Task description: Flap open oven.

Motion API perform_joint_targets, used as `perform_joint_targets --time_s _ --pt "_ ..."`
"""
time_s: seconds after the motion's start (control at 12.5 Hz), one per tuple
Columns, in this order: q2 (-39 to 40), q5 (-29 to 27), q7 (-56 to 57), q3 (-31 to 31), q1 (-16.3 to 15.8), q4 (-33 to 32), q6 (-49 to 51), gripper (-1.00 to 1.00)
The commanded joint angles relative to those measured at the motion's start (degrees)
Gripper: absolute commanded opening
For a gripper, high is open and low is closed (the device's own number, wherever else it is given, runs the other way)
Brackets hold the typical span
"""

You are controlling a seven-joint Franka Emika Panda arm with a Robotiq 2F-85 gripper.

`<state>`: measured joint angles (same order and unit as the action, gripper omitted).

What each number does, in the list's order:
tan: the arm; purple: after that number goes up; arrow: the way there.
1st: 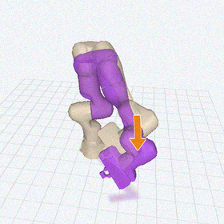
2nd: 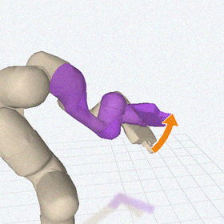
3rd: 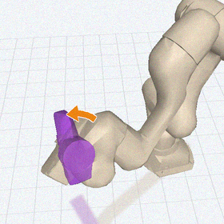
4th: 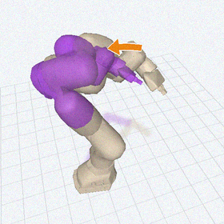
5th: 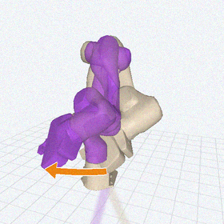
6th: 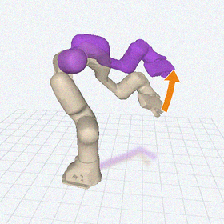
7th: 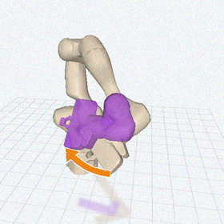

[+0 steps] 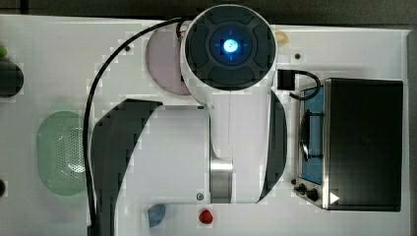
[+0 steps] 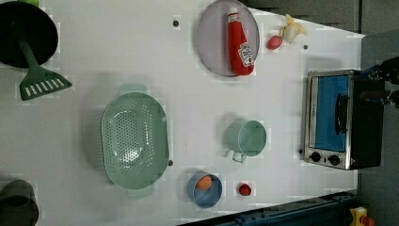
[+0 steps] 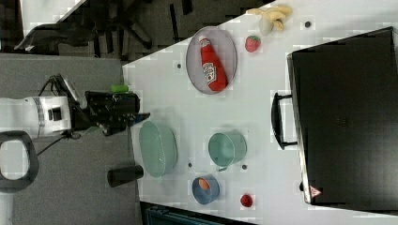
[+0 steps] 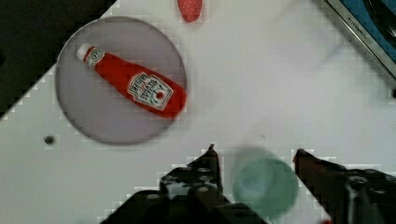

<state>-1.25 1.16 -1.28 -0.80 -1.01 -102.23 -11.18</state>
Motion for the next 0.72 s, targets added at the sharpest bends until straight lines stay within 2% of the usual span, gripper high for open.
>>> perform_joint_targets --time_s 0.08,0.24,0.4,0.48,0.72 --pt "-13.6 -1.1 -4.9 -3.5 1.7 -6.2 9.3 0.58" --pt "-13.6 -1.1 -4.9 -3.5 1.7 -6.3 9.3 0.99" --pt "-13.6 -1.1 -4.9 -3.4 1.6 -6.3 9.3 1.0" --pt "-13.6 -1.1 -4.9 -3.4 1.6 -6.3 9.3 0.9" --pt "-13.6 -1.1 -4.8 -3.5 1.6 -6.4 9.3 0.14"
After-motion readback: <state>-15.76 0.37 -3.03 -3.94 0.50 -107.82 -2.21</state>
